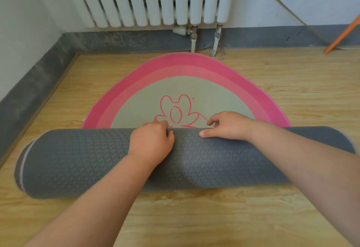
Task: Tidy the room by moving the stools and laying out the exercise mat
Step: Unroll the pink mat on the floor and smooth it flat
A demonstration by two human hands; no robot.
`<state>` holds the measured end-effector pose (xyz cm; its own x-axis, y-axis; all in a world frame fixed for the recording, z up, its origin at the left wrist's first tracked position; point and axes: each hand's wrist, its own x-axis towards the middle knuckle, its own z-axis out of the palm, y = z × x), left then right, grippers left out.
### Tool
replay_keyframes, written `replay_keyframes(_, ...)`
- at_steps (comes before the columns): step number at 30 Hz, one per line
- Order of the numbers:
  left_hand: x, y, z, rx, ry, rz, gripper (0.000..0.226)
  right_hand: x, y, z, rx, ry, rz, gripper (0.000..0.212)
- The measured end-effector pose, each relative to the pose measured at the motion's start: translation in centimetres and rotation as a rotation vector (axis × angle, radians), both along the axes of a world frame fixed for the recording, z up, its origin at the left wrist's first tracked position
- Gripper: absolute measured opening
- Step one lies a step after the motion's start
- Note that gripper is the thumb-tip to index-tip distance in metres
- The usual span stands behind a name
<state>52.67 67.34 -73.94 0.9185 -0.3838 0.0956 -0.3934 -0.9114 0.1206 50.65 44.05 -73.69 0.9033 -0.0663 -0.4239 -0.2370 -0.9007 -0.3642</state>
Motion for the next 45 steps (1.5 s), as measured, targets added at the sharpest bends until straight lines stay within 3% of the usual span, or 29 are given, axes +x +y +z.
replay_keyframes(4, -0.8, 0.5, 0.1, -0.09, -0.001, -0.147, 0.02, -0.4, 0.4, 0.5, -0.062, -0.044, 0.043, 0.063)
replay_keyframes(8, -0.9, 1.2, 0.0, -0.233, 0.08, -0.107, 0.013, -1.1, 1.0, 0.3, -0.153, -0.115, 0.097, 0.055)
replay_keyframes(11, -0.5, 1.6, -0.4, -0.145, 0.247, -0.075, 0.025, -1.5, 1.4, 0.1, -0.177, 0.015, 0.131, 0.055)
replay_keyframes(18, -0.4, 1.1, -1.6, 0.011, 0.303, -0.082, 0.026, -2.1, 2.0, -0.6, -0.096, 0.11, 0.141, 0.05)
replay_keyframes(27, 0.0, -0.2, -3.3, 0.04, 0.523, -0.15, 0.037, -1.8, 1.1, -2.4, 0.084, 0.244, 0.106, 0.055)
replay_keyframes(31, 0.4, -0.5, -3.9, 0.114, 0.658, -0.124, 0.047, -2.5, 1.4, -3.2, 0.1, 0.317, 0.064, 0.077)
replay_keyframes(34, -0.2, -0.4, -3.7, 0.16, 0.67, -0.116, 0.054, -3.4, 2.2, -3.5, 0.081, 0.396, 0.042, 0.093)
replay_keyframes(38, -2.7, 0.9, -3.4, 0.141, 0.617, -0.122, 0.06, -5.5, 3.8, -3.6, 0.101, 0.388, 0.04, 0.076)
replay_keyframes(40, -5.0, 1.9, -3.4, 0.088, 0.497, -0.137, 0.061, -7.1, 4.3, -3.2, 0.077, 0.388, 0.044, 0.076)
replay_keyframes(43, -8.4, 3.2, -3.1, 0.124, 0.377, -0.216, 0.065, -9.7, 5.2, -2.3, -0.112, 0.366, 0.035, 0.09)
replay_keyframes(45, -10.8, 4.3, -2.6, 0.175, 0.393, -0.232, 0.07, -12.0, 6.4, -1.6, -0.229, 0.338, 0.044, 0.097)
